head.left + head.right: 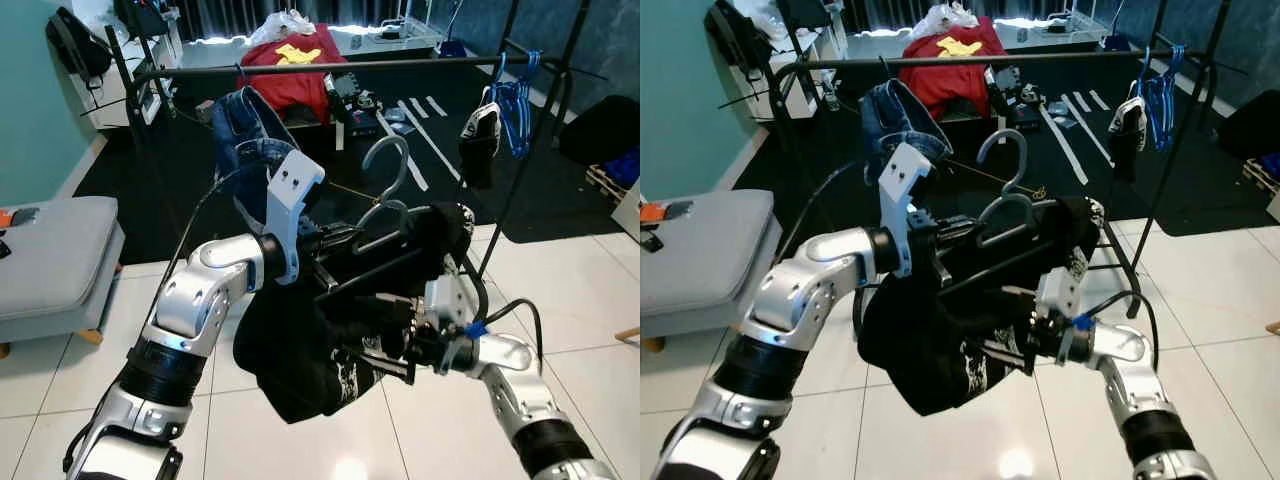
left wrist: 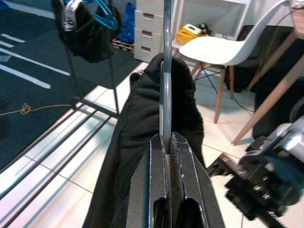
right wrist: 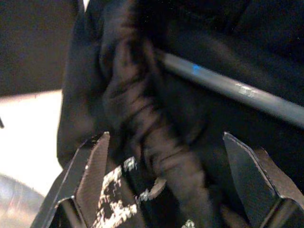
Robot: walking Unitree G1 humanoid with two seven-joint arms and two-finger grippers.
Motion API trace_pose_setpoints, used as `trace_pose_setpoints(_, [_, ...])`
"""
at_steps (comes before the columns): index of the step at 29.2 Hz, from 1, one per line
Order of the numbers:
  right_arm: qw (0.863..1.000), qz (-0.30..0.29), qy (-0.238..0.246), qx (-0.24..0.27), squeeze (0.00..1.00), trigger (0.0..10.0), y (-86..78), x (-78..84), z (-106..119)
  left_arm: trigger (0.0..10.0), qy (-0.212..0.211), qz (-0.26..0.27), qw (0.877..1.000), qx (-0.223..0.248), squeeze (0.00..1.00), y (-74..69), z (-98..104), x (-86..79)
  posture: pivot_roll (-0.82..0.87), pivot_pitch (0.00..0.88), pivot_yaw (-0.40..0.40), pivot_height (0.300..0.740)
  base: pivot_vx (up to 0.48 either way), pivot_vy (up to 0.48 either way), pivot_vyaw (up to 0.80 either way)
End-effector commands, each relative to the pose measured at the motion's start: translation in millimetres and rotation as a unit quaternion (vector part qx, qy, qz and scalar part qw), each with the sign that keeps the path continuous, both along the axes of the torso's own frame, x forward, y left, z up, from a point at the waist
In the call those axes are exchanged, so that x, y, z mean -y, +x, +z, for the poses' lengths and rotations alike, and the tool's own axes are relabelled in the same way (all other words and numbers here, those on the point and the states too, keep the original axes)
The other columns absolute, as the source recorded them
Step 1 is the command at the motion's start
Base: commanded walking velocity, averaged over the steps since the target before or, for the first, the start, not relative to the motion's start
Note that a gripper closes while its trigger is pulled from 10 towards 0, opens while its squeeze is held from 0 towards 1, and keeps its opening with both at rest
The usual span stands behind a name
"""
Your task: Hang hanger
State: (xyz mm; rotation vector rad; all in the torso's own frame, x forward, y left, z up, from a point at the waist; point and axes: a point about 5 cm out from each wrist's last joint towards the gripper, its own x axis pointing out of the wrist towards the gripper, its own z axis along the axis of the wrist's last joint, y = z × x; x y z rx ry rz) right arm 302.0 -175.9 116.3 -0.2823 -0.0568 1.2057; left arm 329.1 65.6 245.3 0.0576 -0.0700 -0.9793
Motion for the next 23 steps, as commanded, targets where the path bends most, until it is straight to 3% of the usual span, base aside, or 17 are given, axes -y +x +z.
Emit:
trace_pose_setpoints(1, [1.0,0.012,-0.017,0.009,0.0,10.0,1.1,-5.5,-1,0.0,-0.008,-0.019,1.0,0.018,0.0,-5.3,11,2.5,0.08,0.098,0.06,0.74,0.0,0.0,0.0])
trace_pose_setpoints(8, [0.999,0.016,-0.028,0.041,0.0,10.0,10.4,-15.3,6,0.0,-0.013,-0.037,0.999,0.014,0.0,-12.8,12,8.1,0.08,0.097,0.052,0.74,0.0,0.0,0.0])
trace_pose_setpoints(19, [0.998,0.032,-0.043,0.038,0.0,10.0,13.3,-21.2,3,0.0,-0.015,-0.047,0.999,0.014,0.0,-15.9,13,11.2,0.08,0.086,0.052,0.74,0.0,0.0,0.0])
trace_pose_setpoints(20, [0.997,0.039,-0.048,0.035,0.0,9.3,12.5,-22.2,1,0.0,-0.015,-0.048,0.999,0.014,0.0,-16.1,14,11.9,0.08,0.084,0.053,0.74,0.0,0.0,0.0])
trace_pose_setpoints(21, [0.997,0.039,-0.048,0.035,0.0,9.3,12.5,-22.2,1,0.0,-0.015,-0.048,0.999,0.014,0.0,-16.1,14,11.9,0.08,0.084,0.053,0.74,0.0,0.0,0.0])
trace_pose_setpoints(22, [0.997,0.044,-0.052,0.033,0.0,6.6,12.0,-22.8,-1,0.0,-0.016,-0.048,0.999,0.014,0.0,-16.1,14,12.2,0.08,0.082,0.052,0.74,0.0,0.0,0.0])
trace_pose_setpoints(23, [0.997,0.044,-0.052,0.033,0.0,6.6,12.0,-22.8,-1,0.0,-0.016,-0.048,0.999,0.014,0.0,-16.1,14,12.2,0.08,0.082,0.052,0.74,0.0,0.0,0.0])
